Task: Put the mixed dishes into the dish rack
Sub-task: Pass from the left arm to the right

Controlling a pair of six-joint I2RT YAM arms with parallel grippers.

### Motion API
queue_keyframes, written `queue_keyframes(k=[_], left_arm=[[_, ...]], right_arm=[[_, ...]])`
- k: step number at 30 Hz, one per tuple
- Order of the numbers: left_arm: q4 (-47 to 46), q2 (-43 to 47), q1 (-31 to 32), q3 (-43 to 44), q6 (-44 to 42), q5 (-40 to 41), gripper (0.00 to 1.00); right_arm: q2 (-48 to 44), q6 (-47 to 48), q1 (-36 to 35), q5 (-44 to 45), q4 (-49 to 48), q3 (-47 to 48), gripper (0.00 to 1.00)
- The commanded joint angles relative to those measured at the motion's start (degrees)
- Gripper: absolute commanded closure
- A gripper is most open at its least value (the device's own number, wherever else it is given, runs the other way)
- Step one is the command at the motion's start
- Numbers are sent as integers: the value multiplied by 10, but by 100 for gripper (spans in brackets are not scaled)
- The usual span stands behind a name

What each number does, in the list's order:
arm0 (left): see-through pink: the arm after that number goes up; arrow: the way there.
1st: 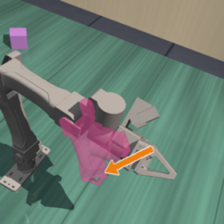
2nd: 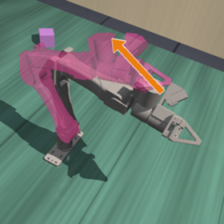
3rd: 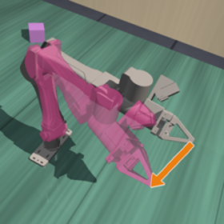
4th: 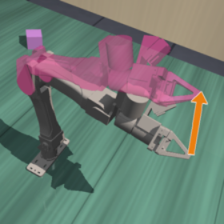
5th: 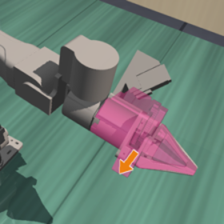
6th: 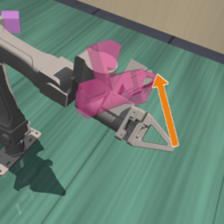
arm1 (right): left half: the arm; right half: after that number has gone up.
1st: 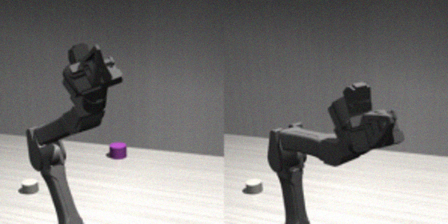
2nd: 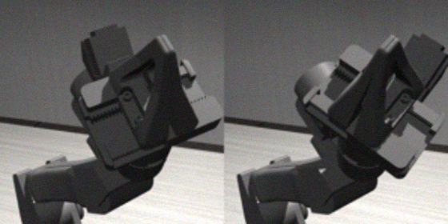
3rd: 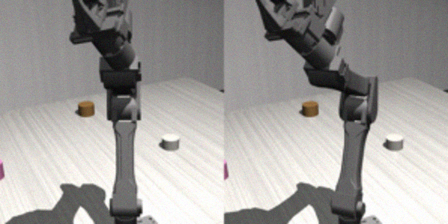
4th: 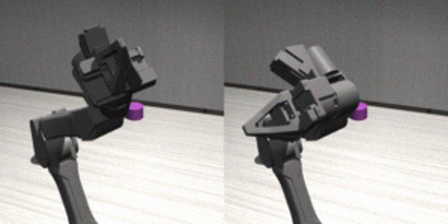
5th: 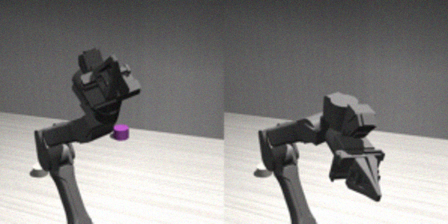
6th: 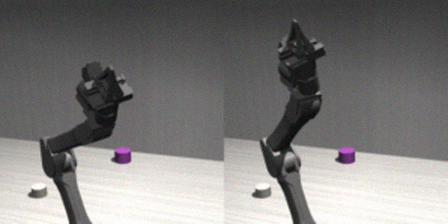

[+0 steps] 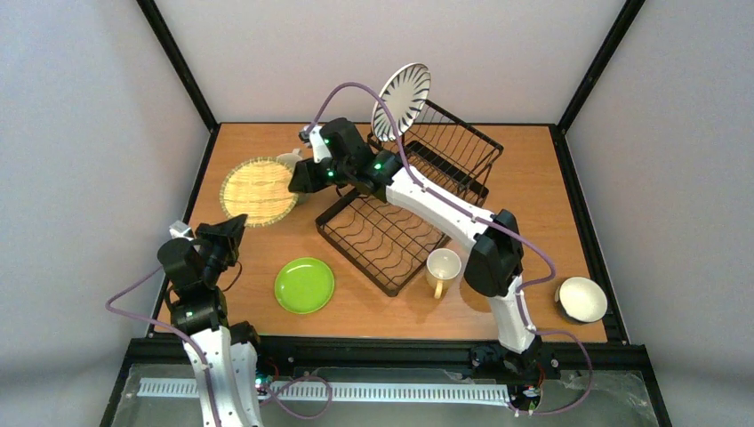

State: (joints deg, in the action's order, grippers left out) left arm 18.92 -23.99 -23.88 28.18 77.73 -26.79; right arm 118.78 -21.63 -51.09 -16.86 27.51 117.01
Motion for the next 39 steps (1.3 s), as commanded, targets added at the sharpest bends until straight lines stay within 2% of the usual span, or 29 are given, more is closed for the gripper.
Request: queue_keyframes(k=[1, 15, 22, 26, 31, 34, 38, 39], left_arm=[[-61, 14, 5, 3, 35, -27, 100], [-127, 13, 15, -31, 68, -53, 100], [-164, 20, 20, -62, 95, -67, 100], [-185, 22, 23, -65, 105, -74, 100], [-242, 23, 26, -75, 124, -88, 100], [-260, 24, 28, -79, 128, -94, 100], [-280, 15, 29, -75, 128, -104, 99], [-285, 12, 29, -73, 127, -107, 97]], right_arm=[[23, -23, 5, -29, -3, 28, 1], [34, -75, 10, -106, -51, 53, 1], [32, -109, 10, -142, -86, 47, 14], [30, -120, 10, -155, -103, 33, 25], [30, -129, 10, -170, -116, 20, 47], [32, -131, 10, -179, -117, 18, 66], [27, -129, 10, -180, -117, 10, 97], [25, -129, 10, -179, -117, 7, 98]])
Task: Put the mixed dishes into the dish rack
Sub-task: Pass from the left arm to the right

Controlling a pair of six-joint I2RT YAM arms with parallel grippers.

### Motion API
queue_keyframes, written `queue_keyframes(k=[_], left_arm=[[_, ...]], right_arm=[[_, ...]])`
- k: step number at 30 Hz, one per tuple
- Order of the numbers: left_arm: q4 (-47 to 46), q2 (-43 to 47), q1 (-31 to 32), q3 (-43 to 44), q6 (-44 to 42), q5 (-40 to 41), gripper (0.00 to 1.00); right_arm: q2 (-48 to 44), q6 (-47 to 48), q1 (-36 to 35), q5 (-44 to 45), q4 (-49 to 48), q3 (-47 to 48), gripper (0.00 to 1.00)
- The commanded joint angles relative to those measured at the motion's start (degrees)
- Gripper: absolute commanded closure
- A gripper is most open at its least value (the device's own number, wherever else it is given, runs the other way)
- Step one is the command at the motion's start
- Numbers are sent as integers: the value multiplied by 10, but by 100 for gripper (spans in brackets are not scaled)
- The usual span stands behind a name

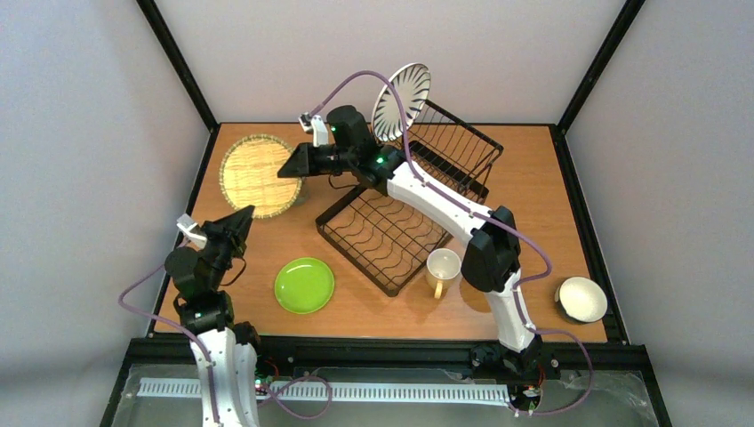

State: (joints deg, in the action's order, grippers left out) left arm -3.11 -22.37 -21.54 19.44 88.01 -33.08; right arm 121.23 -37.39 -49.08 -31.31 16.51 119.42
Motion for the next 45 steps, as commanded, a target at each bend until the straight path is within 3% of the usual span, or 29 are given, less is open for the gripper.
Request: queue_keyframes(k=[1, 8, 13, 23, 29, 45], left_arm=[[-71, -7, 5, 17, 23, -49, 92], [-73, -17, 5, 50, -7, -54, 39], [-88, -18, 5, 54, -21, -51, 23], [-109, -7, 5, 67, -82, -23, 22], [-150, 0, 5, 59, -95, -6, 28], [-197, -2, 5, 43, -94, 20, 31]], right_arm=[[-3, 29, -10, -34, -7, -20, 98], [-16, 29, -10, -37, -5, -26, 98], [-32, 24, -10, -38, -2, -34, 98], [-55, -26, 0, -43, 35, -25, 98], [-58, -43, 4, -58, 61, -10, 98], [-112, -77, 3, -99, 13, -99, 98]])
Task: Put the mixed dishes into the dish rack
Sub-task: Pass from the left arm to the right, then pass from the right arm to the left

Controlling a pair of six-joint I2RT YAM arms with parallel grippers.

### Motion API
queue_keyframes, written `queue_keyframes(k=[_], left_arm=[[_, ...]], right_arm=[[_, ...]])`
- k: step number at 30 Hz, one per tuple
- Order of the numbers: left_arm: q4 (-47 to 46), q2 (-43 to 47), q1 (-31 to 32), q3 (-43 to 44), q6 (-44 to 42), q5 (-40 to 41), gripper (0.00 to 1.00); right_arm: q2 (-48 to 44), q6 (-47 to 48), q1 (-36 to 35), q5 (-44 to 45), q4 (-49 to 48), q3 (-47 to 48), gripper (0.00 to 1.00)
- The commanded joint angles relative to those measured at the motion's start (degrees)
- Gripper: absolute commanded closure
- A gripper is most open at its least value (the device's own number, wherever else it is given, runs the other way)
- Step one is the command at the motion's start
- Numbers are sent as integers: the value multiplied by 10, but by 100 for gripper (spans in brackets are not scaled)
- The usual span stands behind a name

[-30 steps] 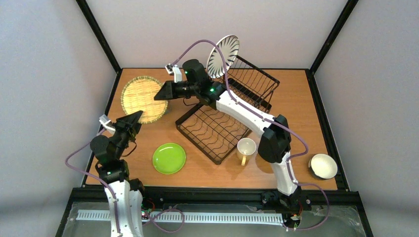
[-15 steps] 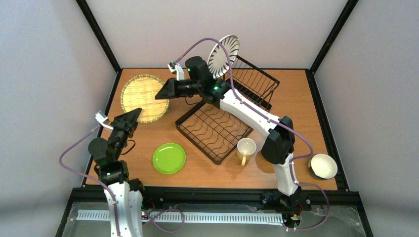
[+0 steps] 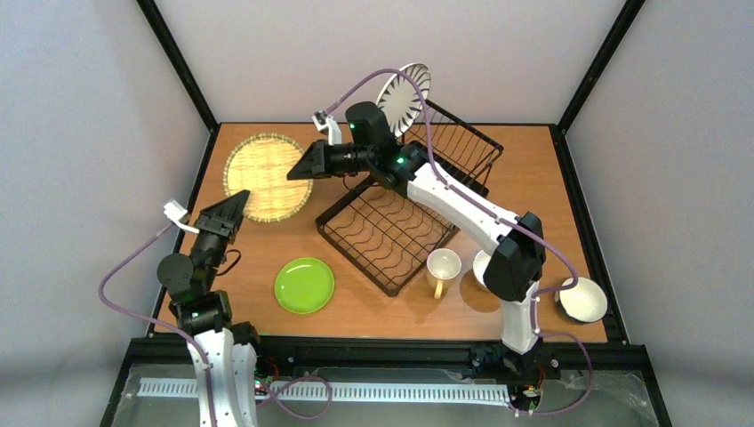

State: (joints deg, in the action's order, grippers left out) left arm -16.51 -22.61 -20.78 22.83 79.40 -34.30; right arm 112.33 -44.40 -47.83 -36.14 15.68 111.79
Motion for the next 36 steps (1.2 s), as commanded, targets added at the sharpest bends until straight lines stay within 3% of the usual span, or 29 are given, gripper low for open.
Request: queue_keyframes(k=[1, 16, 36], left_arm=[[-65, 1, -2, 8, -6, 33, 31], [-92, -39, -2, 18, -3, -12, 31], [13, -73, 5, 84, -81, -101, 63]], right_arm=[[-25, -7, -9, -51, 19, -25, 98], [-26, -15, -18, -73, -1, -24, 98], [23, 11, -29, -64, 46, 68, 98]])
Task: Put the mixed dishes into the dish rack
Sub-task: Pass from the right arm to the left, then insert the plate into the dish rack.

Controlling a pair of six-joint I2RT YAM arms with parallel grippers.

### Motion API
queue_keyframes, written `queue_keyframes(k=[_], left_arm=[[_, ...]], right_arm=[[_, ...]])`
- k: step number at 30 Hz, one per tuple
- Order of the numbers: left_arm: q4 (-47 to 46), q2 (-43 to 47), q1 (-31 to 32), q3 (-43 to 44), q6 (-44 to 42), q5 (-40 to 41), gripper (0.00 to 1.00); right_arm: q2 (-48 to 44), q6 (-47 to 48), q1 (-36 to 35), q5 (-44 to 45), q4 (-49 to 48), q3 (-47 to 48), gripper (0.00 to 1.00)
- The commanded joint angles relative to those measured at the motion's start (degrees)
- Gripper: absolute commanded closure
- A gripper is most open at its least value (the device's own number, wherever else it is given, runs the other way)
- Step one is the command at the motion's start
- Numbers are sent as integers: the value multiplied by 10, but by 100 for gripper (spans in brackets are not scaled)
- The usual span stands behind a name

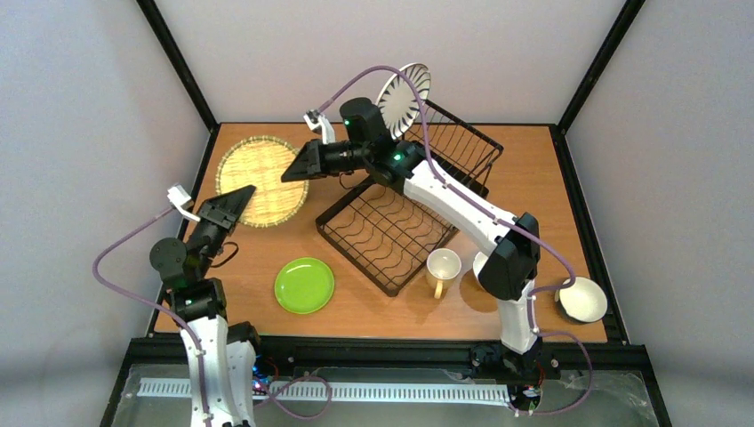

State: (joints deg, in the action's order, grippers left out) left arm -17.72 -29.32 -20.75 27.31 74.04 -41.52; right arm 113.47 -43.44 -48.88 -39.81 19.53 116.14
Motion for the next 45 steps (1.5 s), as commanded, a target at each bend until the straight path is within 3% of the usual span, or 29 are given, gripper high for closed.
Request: queue_keyframes(k=[1, 3, 6, 11, 12, 14, 17, 22, 32, 45], left_arm=[[30, -8, 5, 44, -30, -27, 67], [35, -11, 5, 49, -34, -28, 76], [32, -13, 5, 52, -33, -29, 98], [21, -11, 5, 57, -25, -30, 100], [21, -11, 5, 60, -25, -30, 100], [24, -12, 5, 66, -25, -28, 100], [48, -11, 5, 83, -39, -18, 100], [102, -28, 5, 147, -71, 7, 100], [199, -93, 5, 248, -149, 34, 100], [237, -272, 33, 446, -283, 18, 100]], right_arm=[[11, 2, -19, -26, 8, 24, 98], [9, 3, -20, -24, 9, 22, 98], [5, 5, -20, -22, 11, 14, 98], [0, 7, -20, -17, 10, 1, 95], [-2, 10, -20, -15, 10, -1, 89], [-5, 13, -20, -9, 14, -1, 65], [-9, 27, -19, 8, 29, 1, 46], [-25, 49, -6, 27, 60, 0, 33], [-87, 78, 30, 76, 86, -22, 27], [-174, 142, 67, 299, 143, -67, 26]])
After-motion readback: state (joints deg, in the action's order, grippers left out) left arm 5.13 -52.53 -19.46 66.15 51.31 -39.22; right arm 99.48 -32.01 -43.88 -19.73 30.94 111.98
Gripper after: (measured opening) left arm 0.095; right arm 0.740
